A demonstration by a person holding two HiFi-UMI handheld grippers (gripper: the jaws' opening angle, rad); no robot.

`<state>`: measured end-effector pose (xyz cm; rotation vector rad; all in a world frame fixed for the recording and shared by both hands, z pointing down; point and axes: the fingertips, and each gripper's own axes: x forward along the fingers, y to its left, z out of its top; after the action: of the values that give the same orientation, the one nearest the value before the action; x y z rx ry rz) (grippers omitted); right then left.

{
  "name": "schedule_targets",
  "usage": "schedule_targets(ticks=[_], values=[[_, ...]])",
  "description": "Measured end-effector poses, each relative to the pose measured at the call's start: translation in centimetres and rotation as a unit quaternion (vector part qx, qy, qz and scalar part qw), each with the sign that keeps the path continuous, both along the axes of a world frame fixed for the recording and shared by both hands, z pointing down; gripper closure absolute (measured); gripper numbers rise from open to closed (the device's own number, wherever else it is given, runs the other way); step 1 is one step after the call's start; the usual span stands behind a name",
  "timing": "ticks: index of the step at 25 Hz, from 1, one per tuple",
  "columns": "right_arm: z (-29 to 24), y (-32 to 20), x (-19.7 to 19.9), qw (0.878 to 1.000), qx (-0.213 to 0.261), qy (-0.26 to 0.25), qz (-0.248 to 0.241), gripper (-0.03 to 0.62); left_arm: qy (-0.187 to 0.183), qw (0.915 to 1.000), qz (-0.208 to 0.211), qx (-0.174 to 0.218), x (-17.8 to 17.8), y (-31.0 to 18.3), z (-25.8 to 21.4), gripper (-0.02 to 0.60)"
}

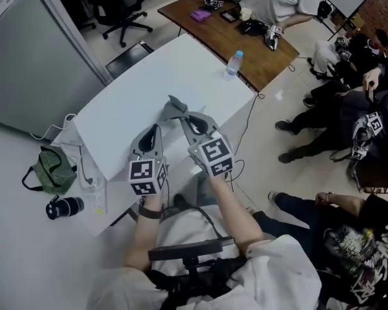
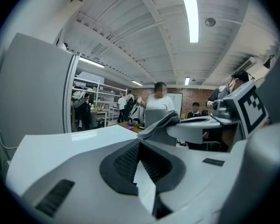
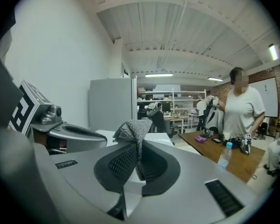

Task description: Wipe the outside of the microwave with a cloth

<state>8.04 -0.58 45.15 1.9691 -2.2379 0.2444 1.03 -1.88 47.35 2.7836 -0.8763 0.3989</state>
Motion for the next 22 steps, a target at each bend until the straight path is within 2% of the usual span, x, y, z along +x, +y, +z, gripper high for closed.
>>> schedule_targets(ticks=[4, 8, 13, 22], values=[[0.3, 4.7, -1.3, 1.000, -0.002, -0.007, 0.023, 0.572, 0.015, 0.9991, 0.040, 0.000, 0.4, 4.4, -0.3, 0.555], [0.4, 8.7, -0.3, 0.999, -0.004, -0.017, 0.042, 0.572, 0.023, 0.9973, 0.069, 0.002, 2.1, 7.9, -1.1, 0.555], [-0.3, 11.3, 0.7, 0.998, -0.001, -0.037, 0.048, 0.572, 0.021, 0.9947, 0.099, 0.016, 4.0, 10.9, -2.5, 0.555], [0.4, 11.7, 0.7, 0.998, 0.005, -0.054, 0.031, 0.572, 0.003, 0.9971, 0.073, 0.022, 3.2, 10.9, -2.1, 0.555]])
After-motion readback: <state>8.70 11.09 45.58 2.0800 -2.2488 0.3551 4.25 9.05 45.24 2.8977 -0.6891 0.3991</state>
